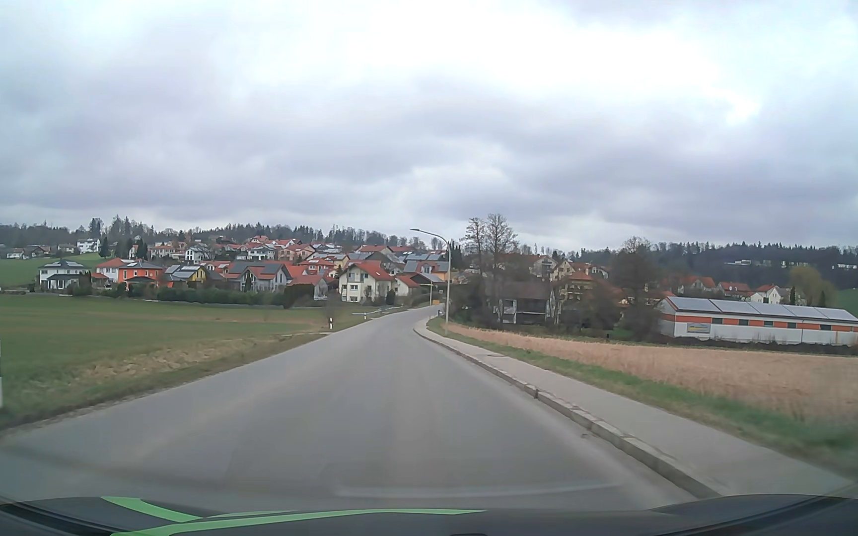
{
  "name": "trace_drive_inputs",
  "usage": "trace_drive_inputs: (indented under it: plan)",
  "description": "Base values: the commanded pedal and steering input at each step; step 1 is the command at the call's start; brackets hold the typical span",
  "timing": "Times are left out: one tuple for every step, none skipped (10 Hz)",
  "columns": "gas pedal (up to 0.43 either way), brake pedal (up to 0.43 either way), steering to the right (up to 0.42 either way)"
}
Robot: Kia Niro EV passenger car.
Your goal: Follow the waypoints while adhering to traffic rules and regulations
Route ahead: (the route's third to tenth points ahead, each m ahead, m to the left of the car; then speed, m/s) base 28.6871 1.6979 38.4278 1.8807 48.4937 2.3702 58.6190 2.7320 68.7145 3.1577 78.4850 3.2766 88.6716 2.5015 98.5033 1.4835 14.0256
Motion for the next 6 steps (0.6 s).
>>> trace_drive_inputs:
  plan:
    - [0.059,0.000,-0.013]
    - [0.059,0.000,-0.012]
    - [0.059,0.000,-0.011]
    - [0.059,0.000,-0.011]
    - [0.059,0.000,-0.011]
    - [0.059,0.000,-0.011]
